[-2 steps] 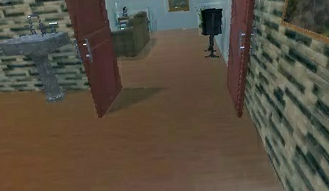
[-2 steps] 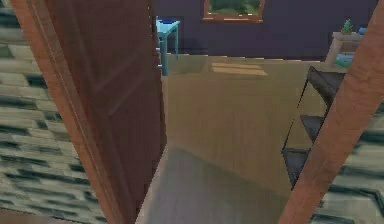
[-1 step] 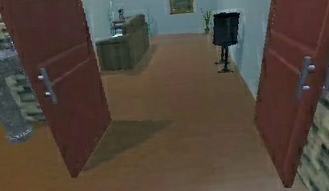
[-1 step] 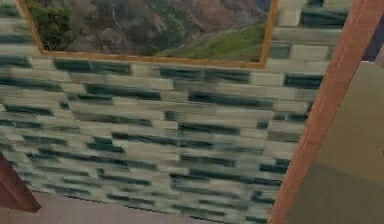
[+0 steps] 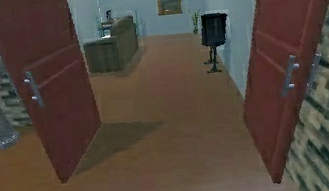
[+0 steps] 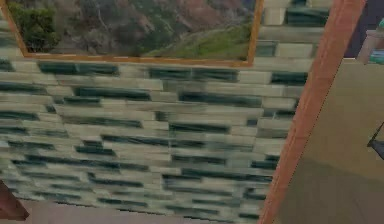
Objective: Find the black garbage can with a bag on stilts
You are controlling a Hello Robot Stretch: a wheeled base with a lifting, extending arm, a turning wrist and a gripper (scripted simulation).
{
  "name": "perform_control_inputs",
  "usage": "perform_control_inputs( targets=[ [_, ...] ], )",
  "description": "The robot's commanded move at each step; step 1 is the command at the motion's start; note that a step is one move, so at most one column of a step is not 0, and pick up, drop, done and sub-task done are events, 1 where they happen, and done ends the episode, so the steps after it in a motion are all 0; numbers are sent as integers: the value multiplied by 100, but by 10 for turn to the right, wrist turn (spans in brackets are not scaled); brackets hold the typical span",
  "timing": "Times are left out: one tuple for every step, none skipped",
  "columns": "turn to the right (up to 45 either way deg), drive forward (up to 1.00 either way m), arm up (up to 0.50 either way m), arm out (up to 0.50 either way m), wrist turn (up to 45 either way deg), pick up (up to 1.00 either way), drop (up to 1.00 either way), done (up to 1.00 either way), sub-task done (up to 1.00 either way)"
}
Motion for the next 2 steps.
perform_control_inputs(
  targets=[
    [0,100,0,0,0,0,0,0,0],
    [0,40,0,0,0,0,0,0,0]
  ],
)
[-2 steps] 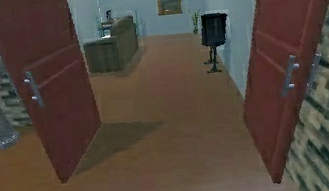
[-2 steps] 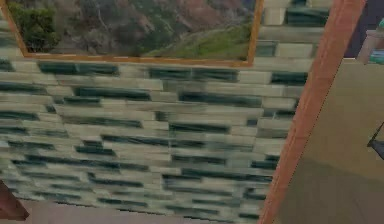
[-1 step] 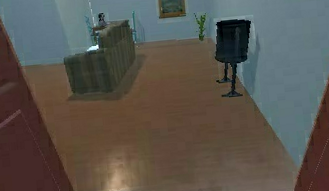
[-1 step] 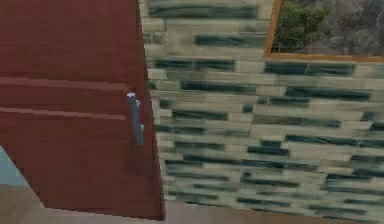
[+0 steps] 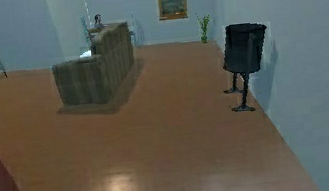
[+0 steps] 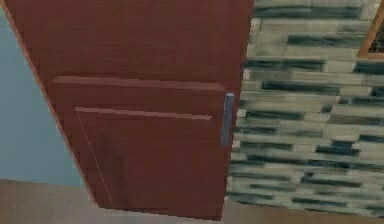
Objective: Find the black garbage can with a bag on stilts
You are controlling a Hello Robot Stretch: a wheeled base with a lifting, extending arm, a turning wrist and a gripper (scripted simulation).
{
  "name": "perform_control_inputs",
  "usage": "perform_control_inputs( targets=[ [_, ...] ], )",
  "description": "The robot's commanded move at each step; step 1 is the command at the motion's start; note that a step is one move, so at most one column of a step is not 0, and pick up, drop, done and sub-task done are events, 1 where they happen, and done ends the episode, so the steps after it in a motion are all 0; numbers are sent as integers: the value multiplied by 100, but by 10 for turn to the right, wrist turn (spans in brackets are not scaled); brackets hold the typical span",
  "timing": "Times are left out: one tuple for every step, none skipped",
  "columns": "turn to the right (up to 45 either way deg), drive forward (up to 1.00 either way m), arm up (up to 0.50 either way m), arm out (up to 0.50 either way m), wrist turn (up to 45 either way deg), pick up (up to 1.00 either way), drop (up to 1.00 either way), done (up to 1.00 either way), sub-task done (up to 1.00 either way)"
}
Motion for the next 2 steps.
perform_control_inputs(
  targets=[
    [180,0,0,0,0,0,0,0,0],
    [0,100,0,0,0,0,0,0,0]
  ],
)
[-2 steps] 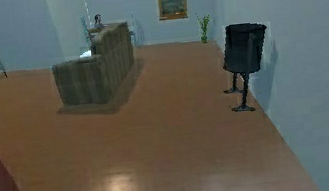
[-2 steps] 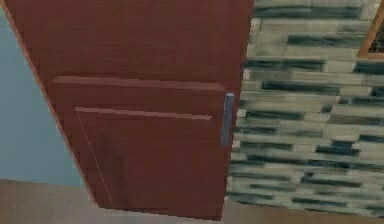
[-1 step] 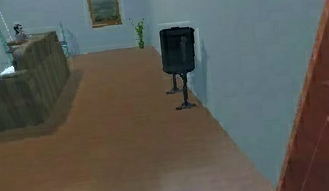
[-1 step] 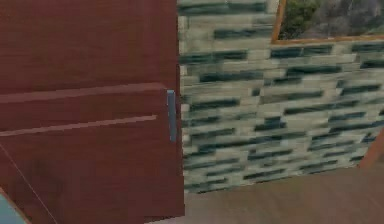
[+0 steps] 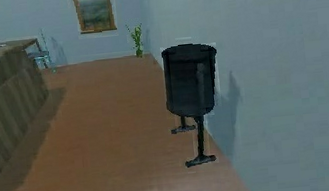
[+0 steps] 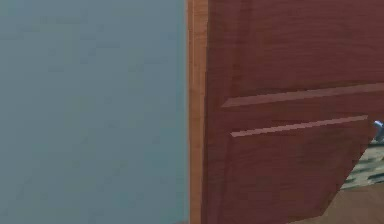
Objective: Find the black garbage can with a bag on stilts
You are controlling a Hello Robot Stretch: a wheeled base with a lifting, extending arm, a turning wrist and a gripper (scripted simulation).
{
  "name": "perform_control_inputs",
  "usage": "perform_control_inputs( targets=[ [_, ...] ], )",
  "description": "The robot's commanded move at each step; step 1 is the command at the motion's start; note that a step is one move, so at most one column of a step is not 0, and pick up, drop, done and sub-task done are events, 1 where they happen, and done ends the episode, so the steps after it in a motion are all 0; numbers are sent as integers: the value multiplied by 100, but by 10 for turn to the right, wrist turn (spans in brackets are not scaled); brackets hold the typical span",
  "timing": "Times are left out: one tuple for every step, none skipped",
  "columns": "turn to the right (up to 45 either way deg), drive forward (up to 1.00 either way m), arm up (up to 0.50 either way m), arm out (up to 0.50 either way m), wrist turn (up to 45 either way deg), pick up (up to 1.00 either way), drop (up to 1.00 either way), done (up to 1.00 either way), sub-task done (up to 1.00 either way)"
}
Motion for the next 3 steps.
perform_control_inputs(
  targets=[
    [30,0,0,0,0,0,0,0,0],
    [0,65,0,0,0,0,0,0,0],
    [0,0,0,0,0,0,0,100,0]
  ],
)
